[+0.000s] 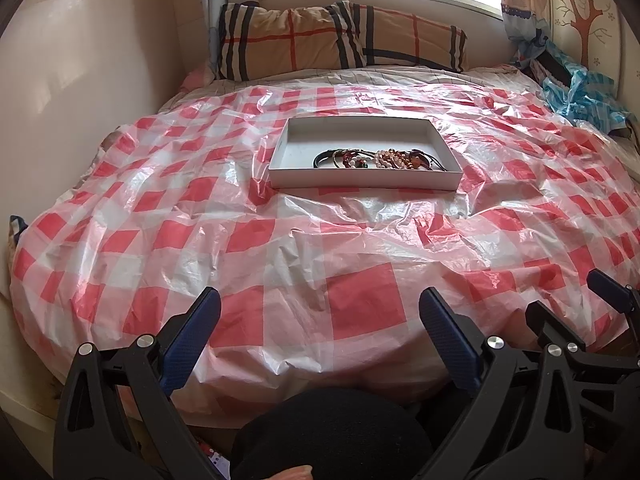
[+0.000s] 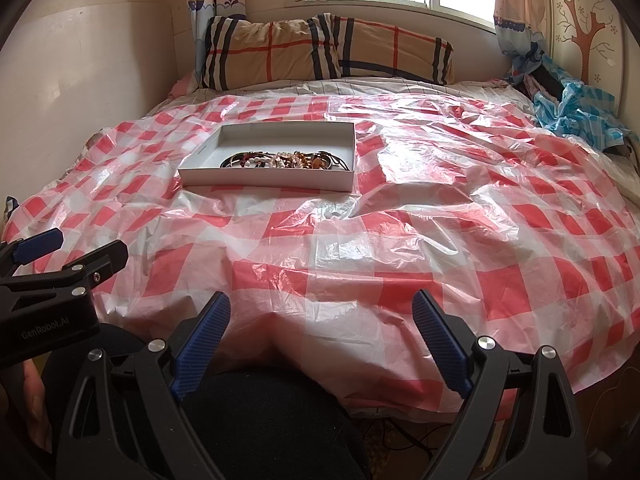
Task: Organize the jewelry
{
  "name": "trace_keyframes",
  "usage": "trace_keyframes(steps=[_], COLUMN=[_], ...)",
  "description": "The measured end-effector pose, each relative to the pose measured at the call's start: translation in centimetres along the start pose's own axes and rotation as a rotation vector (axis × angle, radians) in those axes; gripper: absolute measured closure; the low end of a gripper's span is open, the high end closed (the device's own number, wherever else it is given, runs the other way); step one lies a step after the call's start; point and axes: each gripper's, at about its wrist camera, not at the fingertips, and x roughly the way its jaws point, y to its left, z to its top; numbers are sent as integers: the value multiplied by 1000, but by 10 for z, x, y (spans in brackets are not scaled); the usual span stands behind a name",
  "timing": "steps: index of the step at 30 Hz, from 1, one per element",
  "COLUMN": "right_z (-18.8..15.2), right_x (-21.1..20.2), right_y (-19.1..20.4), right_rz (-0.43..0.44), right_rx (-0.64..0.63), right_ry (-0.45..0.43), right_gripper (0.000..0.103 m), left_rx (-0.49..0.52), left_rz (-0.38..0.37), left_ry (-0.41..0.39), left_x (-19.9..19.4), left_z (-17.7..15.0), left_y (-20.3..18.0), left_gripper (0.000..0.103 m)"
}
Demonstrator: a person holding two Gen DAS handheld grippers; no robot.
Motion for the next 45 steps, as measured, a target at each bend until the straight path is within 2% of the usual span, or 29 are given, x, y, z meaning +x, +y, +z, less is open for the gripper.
trace_keyframes(steps=[23,45], right_z=[0,0], right_x=[0,0], right_y=[0,1], right_rz=[0,-2], right_rx=[-1,-3], right_ry=[0,2], right_gripper=[14,13], left_rx=[9,-13], left_rz=[8,-24], left_ry=[-1,-7], left_x=[-1,-2], left_z=[0,3], left_y=[-3,-1], left_gripper=[8,8])
